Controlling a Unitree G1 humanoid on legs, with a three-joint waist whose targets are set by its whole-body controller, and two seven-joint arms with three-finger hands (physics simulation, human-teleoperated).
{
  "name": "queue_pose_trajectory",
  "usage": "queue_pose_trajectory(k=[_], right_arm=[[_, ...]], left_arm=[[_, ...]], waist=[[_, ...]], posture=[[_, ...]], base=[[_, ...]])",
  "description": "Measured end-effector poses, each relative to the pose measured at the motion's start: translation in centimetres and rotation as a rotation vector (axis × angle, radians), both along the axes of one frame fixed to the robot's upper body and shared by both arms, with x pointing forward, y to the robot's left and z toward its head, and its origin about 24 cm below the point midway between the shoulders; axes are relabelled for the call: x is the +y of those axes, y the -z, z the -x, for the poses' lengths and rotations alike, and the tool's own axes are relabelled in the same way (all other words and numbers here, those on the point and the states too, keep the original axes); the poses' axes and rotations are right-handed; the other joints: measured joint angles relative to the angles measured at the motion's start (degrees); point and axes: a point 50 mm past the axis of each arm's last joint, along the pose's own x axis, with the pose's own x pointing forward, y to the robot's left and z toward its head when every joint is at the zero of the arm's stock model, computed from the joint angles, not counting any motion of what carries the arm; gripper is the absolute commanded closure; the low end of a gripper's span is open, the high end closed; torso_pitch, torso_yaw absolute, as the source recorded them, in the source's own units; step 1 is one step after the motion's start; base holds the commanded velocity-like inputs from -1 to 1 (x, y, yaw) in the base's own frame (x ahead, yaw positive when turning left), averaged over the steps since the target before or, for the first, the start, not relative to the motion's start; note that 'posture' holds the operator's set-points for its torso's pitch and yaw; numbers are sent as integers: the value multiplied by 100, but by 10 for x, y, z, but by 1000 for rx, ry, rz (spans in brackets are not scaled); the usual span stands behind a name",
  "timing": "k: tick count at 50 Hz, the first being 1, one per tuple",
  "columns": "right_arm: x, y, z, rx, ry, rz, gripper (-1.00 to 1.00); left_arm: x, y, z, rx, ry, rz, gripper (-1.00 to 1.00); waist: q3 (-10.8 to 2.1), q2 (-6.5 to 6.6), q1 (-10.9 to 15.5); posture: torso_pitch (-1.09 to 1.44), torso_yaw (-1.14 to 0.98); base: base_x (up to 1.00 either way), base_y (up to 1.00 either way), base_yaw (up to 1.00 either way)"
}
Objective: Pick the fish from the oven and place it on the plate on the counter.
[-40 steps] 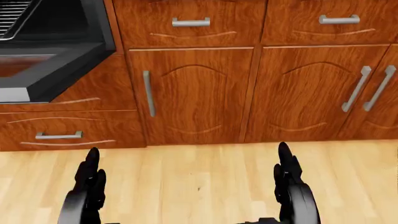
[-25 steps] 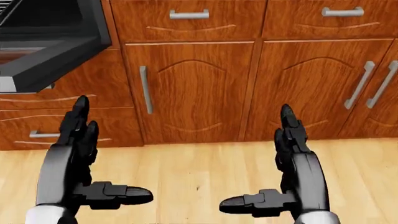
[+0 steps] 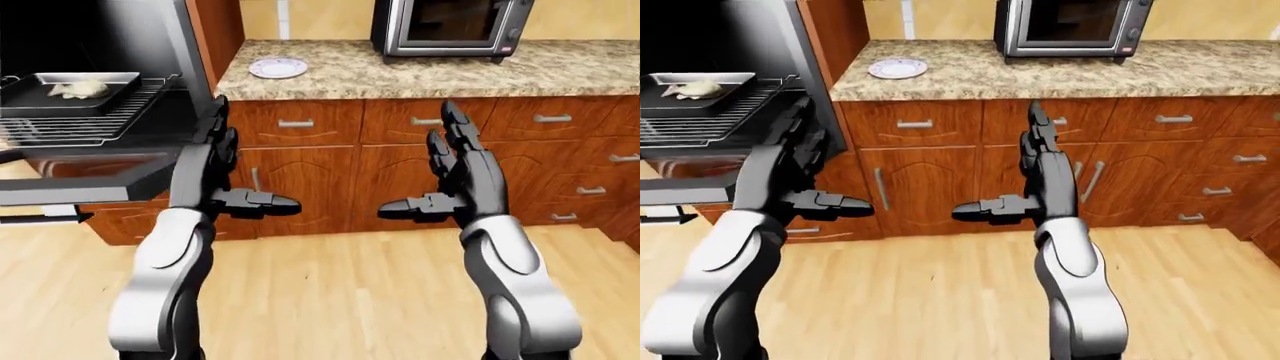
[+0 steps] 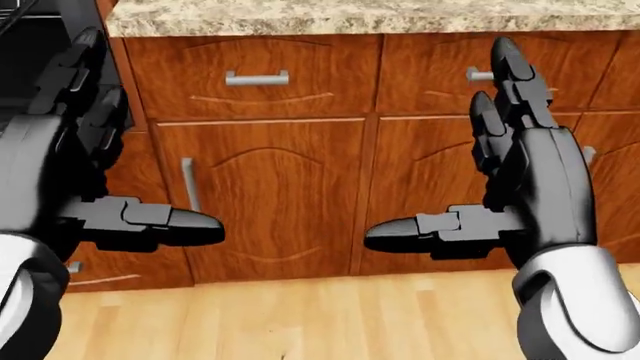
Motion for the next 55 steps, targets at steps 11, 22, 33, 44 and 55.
queue_pose_trajectory(k=[11,22,33,44,55], right_arm=[[9,-10,2,-46,-52,-10,-100],[10,-21,8,-48,-115,-90,-100],[8,-24,10,-40,-107,-64,-100],[12,-11,8,22,-135,-51,-100],[-1,-16,8,-4,-77,-33,-100]], left_arm=[[8,-4,2,-44,-30,8,-100],[4,-11,3,-64,-17,15,-100],[5,-13,4,-70,-15,10,-100],[12,-9,5,-32,-62,-7,-100],[4,-9,3,-16,-8,-13,-100]], waist=[[104,464,-43],[61,10,-198],[-79,458,-139],[-142,494,162],[-47,-14,-23]], posture=[[0,0],[0,0],[0,0],[0,0],[0,0]], base=[[62,-12,0],[-5,0,97],[-5,0,100],[-4,0,100],[0,0,100]])
